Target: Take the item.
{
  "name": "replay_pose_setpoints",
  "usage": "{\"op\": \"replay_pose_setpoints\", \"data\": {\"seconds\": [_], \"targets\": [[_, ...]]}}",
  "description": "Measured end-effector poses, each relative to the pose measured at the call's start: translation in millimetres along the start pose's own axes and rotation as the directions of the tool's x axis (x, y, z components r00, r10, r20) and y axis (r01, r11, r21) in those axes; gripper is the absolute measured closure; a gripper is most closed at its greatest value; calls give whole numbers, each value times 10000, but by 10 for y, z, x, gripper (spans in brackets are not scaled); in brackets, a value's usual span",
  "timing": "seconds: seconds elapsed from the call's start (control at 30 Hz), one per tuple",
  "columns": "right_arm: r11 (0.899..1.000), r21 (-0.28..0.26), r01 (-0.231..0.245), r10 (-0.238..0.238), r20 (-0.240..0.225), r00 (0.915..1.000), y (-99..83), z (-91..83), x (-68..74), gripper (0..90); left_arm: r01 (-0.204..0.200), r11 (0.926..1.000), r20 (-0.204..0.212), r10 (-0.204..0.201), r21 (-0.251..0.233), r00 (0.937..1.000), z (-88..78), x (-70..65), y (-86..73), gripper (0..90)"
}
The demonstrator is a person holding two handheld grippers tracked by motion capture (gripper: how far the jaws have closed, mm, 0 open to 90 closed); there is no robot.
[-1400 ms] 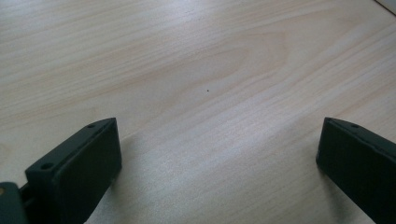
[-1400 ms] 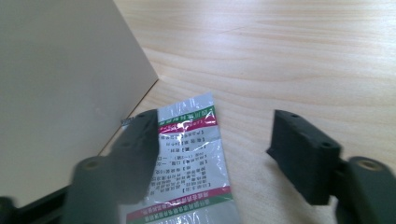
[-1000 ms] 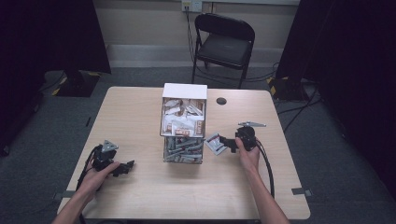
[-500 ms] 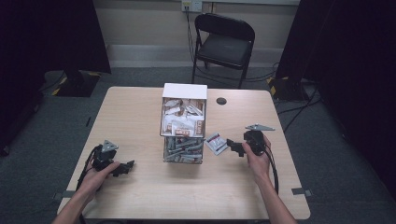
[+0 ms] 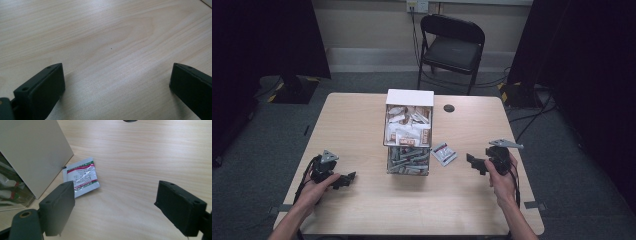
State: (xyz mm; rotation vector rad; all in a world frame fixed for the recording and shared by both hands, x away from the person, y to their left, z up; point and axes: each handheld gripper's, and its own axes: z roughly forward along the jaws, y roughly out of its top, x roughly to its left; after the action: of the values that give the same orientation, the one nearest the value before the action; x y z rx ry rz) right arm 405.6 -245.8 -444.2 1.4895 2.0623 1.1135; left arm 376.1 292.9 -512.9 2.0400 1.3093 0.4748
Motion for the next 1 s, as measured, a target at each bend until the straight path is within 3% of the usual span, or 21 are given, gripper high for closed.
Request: {"op": "replay_pose_setpoints", "data": {"seconds": [0.27, 0.53, 1.0], "targets": [[9994, -173, -314, 316, 110, 9994, -101, -252, -82, 148, -1, 10000, -2, 1, 1, 10000, 0, 0, 0, 0], [9996, -103, -255, 258, 318, 9992, -235, -467, -157, 148, 0, 10000, 1, 0, 3, 10000, 0, 0, 0, 0], [9973, 588, -429, 370, 980, 9945, -600, -681, -376, 147, -2, 10000, -1, 2, 2, 10000, 0, 0, 0, 0]]}}
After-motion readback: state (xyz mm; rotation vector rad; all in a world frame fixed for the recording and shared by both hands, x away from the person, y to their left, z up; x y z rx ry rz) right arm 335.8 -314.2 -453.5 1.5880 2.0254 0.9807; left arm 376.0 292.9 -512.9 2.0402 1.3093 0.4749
